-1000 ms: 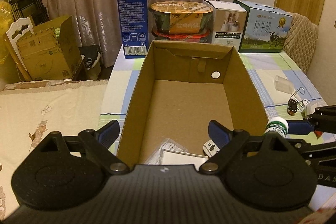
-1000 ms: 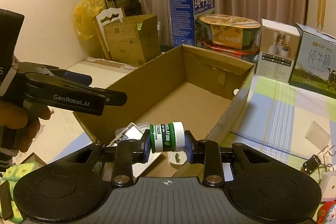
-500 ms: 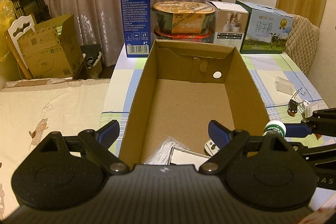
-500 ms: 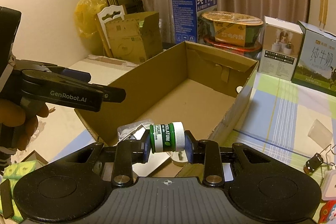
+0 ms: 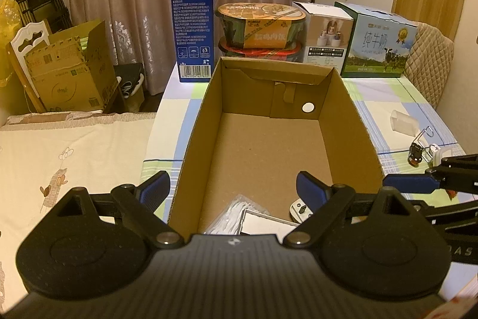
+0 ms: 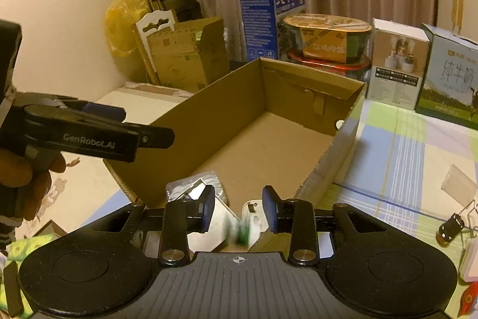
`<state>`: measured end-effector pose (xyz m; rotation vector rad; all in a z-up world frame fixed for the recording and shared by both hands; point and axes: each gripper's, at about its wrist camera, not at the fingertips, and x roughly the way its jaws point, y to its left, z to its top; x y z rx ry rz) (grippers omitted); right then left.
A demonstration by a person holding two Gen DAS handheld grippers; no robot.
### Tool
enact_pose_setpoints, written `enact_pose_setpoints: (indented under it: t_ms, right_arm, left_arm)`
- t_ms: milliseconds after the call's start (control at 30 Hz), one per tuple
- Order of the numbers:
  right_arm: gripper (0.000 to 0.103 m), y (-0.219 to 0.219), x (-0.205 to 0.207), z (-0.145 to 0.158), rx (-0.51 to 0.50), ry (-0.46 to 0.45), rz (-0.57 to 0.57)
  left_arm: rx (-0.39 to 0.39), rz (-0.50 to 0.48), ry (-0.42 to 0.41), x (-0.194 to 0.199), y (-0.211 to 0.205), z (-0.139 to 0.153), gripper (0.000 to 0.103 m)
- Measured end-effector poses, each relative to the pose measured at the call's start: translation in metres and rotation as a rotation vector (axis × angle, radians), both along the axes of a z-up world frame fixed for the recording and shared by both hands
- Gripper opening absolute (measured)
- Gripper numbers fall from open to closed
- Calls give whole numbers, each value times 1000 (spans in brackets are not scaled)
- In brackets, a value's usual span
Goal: Organize rigid objects
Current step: 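Open the right tool to drop the pill bottle into the cardboard box, then move both tools back over the remaining items on the table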
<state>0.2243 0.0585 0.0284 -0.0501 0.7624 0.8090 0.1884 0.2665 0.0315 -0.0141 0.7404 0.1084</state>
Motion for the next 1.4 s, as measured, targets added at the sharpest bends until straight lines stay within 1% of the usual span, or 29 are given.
enact_pose_setpoints:
  t_ms: [167, 500, 833, 1033, 1200, 1400]
  right_arm:
    - [36, -6, 0, 4, 20, -5, -8]
    - [37, -21, -3, 10, 28, -16, -22]
    - [37, -51, -15, 23, 34, -44, -52]
    - [37, -91, -29, 35, 39, -78, -109]
    - [37, -135, -47, 37, 21, -105, -178]
    - [39, -205, -70, 30, -8, -123, -317]
  left_arm:
    - [1, 0, 1, -1, -1, 0, 89]
    - [2, 1, 0, -5, -7, 3, 89]
    - [-4, -11, -22, -10, -30, 19, 89]
    - [-30, -52, -53, -18, -63, 34, 89]
    - [-43, -124, -83, -23, -104, 45, 90]
    - [-72, -202, -112, -25, -158, 54, 93]
